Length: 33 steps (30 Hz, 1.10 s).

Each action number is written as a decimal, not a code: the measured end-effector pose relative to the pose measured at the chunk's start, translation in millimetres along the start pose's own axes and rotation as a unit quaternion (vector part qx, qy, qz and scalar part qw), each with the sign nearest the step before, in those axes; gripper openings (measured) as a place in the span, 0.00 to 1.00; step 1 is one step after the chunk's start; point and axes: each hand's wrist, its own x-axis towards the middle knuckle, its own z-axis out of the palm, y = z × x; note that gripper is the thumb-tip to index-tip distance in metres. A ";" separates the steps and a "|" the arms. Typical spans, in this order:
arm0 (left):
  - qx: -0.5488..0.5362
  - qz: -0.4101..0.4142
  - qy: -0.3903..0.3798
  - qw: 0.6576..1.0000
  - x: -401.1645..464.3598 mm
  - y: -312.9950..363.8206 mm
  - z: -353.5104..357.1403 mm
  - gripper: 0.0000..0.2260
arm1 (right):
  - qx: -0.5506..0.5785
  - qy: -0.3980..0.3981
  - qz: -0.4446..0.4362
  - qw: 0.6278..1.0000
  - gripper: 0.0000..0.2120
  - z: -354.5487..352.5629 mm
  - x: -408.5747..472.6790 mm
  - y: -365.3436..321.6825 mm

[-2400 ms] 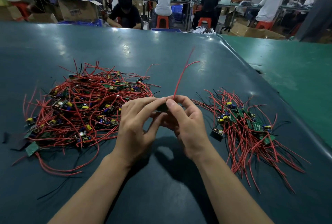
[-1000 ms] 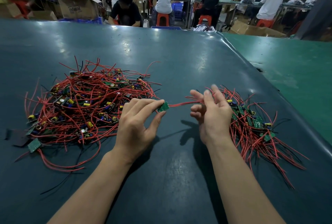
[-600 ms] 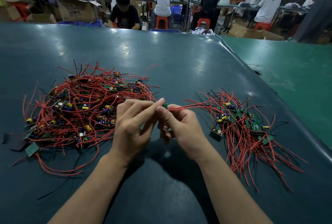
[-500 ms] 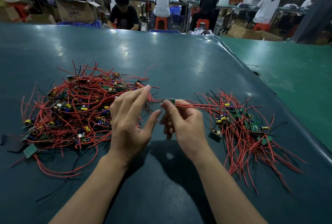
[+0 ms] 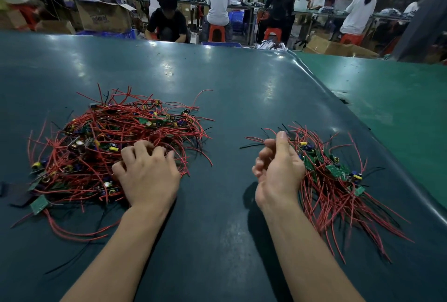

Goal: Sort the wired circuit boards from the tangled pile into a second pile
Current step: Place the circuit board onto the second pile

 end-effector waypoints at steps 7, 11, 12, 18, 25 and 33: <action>-0.092 0.037 0.051 0.994 1.4 -1.4 -5.3 0.04 | -0.032 0.004 0.014 0.999 0.17 -2.1 1.8 1.0; -0.197 0.162 0.196 0.947 -2.2 1.6 -7.5 0.04 | -0.107 -0.061 0.019 0.992 0.14 -0.7 -0.1 4.1; -0.218 0.196 0.223 0.930 -2.4 2.8 -8.3 0.05 | -0.140 -0.109 0.025 0.984 0.12 -0.7 -2.0 6.1; -0.379 0.354 0.166 0.838 -21.1 18.4 -12.2 0.04 | -0.309 -0.425 0.006 0.851 0.20 2.5 -23.2 28.7; -0.401 0.394 0.136 0.815 -25.7 26.8 -13.1 0.05 | -0.194 -0.392 -0.052 0.898 0.17 5.0 -15.2 27.7; -0.445 0.300 0.115 0.836 -22.0 29.6 -9.1 0.06 | -0.102 -0.465 0.108 0.873 0.15 3.6 -20.3 25.0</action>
